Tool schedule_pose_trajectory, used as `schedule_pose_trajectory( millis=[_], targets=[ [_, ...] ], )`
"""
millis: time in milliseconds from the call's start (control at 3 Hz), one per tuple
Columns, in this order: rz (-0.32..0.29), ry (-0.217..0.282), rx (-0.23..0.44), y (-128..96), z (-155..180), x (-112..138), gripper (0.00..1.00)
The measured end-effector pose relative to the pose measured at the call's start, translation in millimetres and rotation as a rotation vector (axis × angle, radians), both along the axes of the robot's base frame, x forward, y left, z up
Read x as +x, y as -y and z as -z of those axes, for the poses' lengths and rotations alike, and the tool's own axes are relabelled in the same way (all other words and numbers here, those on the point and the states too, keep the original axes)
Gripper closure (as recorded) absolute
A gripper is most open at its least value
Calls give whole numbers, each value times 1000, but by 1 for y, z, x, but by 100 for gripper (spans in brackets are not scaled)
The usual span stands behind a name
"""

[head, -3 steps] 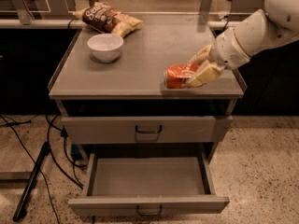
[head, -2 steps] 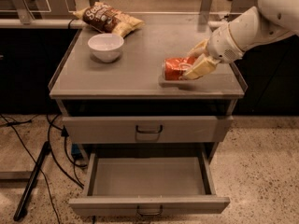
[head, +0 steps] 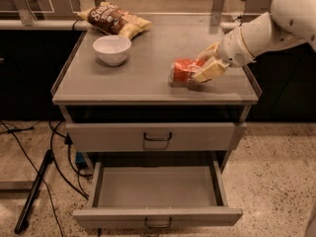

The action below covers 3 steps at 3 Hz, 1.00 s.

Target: Pick coke can from middle drawer and place on counter

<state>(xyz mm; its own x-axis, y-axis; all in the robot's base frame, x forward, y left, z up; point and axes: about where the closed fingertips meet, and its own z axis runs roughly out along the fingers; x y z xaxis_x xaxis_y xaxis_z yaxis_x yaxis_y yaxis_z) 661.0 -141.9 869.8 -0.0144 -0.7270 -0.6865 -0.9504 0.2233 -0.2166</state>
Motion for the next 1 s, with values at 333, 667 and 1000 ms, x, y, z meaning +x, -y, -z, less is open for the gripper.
schedule_pose_trajectory(
  millis=[333,667,1000],
  targets=[
    [4,-24,38,0,11,4,100],
    [7,-48,55,-1,23,5,100],
    [6,-51,55,-1,24,5,100]
  ],
)
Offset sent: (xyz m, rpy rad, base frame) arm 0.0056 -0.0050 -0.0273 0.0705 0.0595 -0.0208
